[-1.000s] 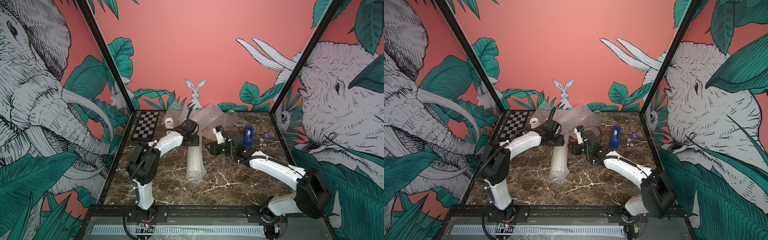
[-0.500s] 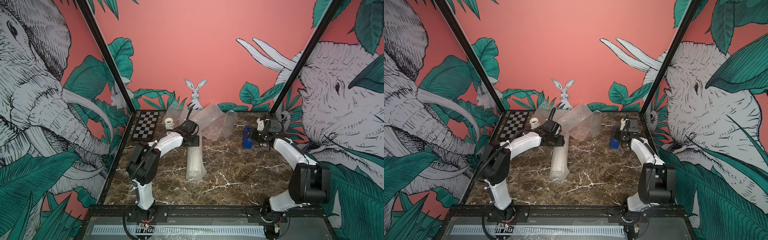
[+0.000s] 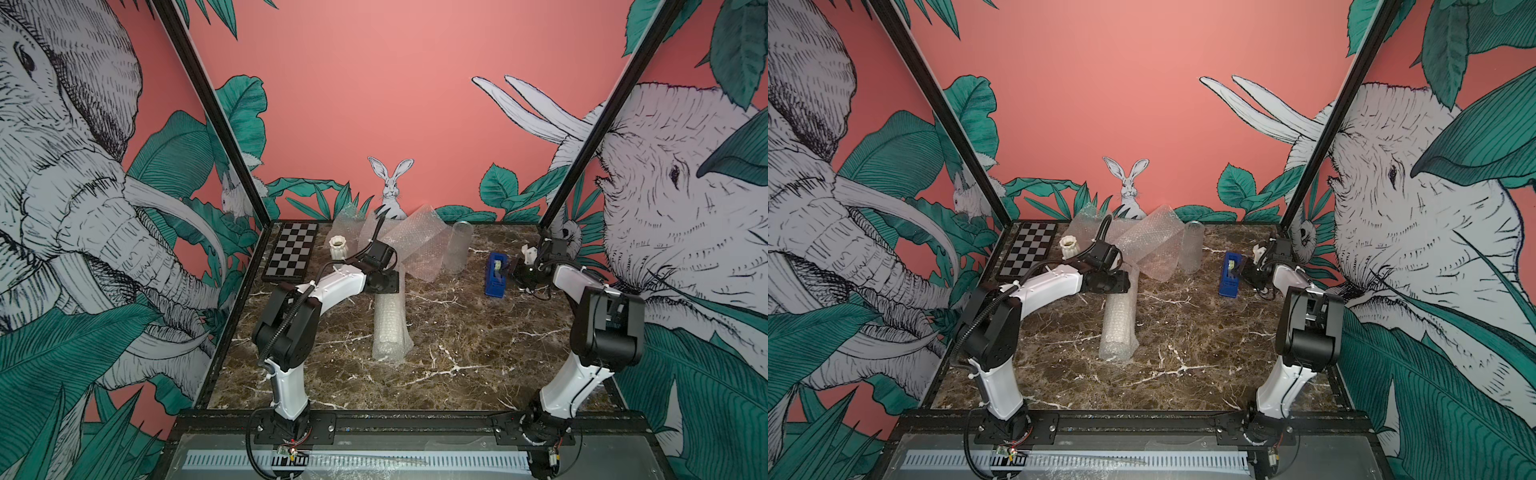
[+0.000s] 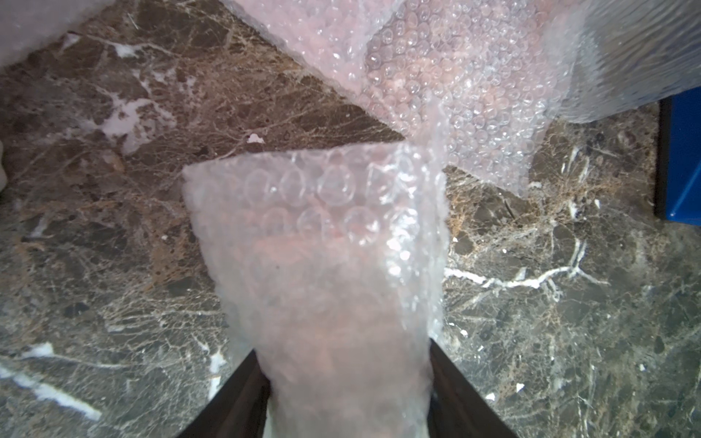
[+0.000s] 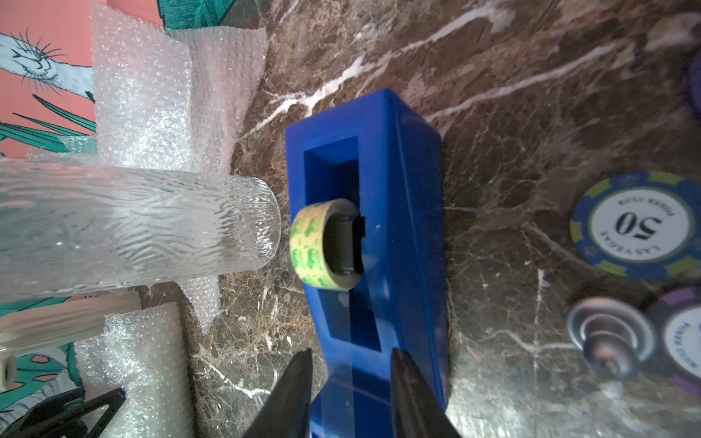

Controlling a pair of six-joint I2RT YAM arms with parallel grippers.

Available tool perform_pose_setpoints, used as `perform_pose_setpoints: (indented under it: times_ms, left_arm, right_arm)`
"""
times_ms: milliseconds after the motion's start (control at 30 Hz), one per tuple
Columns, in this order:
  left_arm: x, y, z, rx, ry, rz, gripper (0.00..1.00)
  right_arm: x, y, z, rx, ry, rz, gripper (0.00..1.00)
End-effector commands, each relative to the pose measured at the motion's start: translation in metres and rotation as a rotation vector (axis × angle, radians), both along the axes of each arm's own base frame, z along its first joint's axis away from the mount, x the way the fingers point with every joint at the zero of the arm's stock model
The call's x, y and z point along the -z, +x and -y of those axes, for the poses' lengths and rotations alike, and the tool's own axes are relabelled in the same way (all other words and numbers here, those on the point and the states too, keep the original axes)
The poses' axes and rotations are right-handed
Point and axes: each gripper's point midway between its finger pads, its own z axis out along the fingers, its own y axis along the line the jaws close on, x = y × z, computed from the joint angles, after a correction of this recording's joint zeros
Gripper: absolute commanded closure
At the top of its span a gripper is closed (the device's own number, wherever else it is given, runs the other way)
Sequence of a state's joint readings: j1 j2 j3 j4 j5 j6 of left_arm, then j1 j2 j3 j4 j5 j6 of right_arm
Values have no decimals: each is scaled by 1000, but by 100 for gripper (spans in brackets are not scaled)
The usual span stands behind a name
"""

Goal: Wrap vases in bubble wrap
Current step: Tear off the tape using the Tape Cutter.

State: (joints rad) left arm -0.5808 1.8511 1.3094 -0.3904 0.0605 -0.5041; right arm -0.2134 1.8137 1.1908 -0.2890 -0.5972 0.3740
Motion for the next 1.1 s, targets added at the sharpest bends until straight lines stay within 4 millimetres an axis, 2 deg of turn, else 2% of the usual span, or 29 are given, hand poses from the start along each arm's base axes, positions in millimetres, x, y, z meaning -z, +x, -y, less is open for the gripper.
perform_pose_setpoints:
  times_ms: [0, 433, 633, 867, 1067]
  left_arm:
    - [8, -13, -6, 0, 17, -46, 38]
    - [8, -12, -5, 2, 20, -47, 38]
    - [9, -11, -5, -1, 23, -49, 38]
    - [10, -11, -5, -3, 28, -53, 38]
    - [11, -11, -6, -5, 35, -58, 38]
  right_arm:
    - [-8, 9, -7, -56, 49, 54, 66]
    - [14, 7, -10, -71, 96, 9, 70]
    - [20, 8, -12, -79, 118, -5, 76]
    - [11, 7, -14, -81, 146, 18, 84]
    - [-6, 9, -18, -80, 207, 71, 93]
